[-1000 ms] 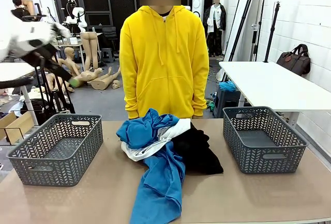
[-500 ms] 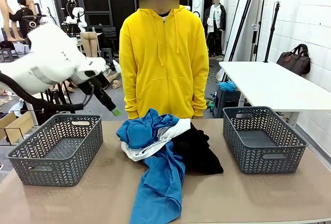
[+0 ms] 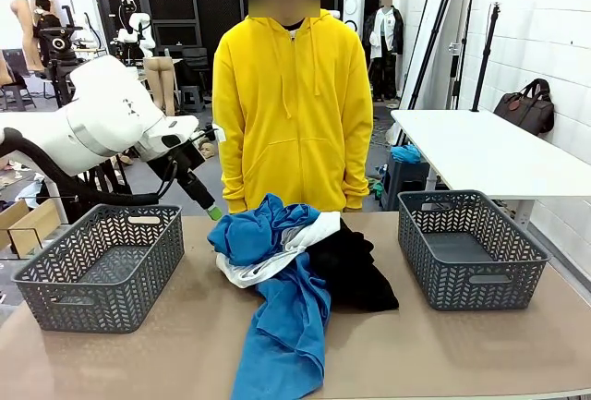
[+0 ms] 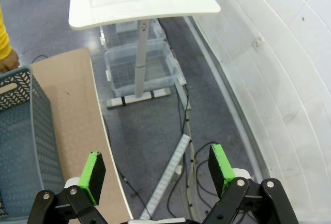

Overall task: Sort the tops and bottoms.
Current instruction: Lift clothes from the center of the table with your left hand.

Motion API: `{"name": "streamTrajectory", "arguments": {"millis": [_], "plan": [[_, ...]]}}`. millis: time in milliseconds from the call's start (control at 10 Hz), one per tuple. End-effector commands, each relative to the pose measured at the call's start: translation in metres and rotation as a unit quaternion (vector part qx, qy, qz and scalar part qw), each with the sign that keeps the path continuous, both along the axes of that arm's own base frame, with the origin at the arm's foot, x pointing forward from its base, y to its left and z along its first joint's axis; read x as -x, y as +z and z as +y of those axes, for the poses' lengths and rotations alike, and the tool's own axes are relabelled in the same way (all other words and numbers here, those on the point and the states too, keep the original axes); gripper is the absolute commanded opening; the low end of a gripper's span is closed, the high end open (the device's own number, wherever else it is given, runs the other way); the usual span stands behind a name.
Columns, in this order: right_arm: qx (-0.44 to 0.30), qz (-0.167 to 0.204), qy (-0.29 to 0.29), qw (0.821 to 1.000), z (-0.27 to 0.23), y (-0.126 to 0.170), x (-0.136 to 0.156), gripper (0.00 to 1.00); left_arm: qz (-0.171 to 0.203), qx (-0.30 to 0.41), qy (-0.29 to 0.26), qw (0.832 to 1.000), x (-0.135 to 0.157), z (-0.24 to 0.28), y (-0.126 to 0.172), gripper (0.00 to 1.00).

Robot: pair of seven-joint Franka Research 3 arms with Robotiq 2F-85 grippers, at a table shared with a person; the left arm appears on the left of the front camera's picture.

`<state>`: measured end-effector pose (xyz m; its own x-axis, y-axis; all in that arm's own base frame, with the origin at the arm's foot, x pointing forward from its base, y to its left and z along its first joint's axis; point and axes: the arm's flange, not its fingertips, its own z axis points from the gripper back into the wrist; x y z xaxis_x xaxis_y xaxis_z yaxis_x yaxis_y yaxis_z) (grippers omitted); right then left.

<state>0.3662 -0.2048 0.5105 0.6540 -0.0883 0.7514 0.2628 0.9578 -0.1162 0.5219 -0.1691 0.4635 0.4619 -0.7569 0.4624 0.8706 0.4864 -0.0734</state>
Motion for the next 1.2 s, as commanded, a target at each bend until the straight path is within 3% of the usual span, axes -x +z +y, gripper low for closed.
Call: {"name": "streamTrajectory", "arguments": {"millis": [0,400,600,1100], "plan": [[0.003,0.006,0.002,1.000,-0.001,-0.001,0.001,1.00,0.001,0.023,-0.010,1.000,0.001,0.016,-0.009,1.00],[0.003,0.006,0.002,1.000,-0.001,-0.001,0.001,1.00,0.004,0.049,-0.034,0.998,-0.015,0.005,-0.028,1.00],[0.003,0.006,0.002,1.000,-0.001,-0.001,0.001,1.00,-0.019,0.049,-0.033,0.998,-0.018,-0.006,-0.040,1.00],[0.003,0.006,0.002,1.000,-0.001,-0.001,0.001,1.00,0.007,0.043,-0.064,0.997,-0.034,-0.032,-0.063,1.00]]}}
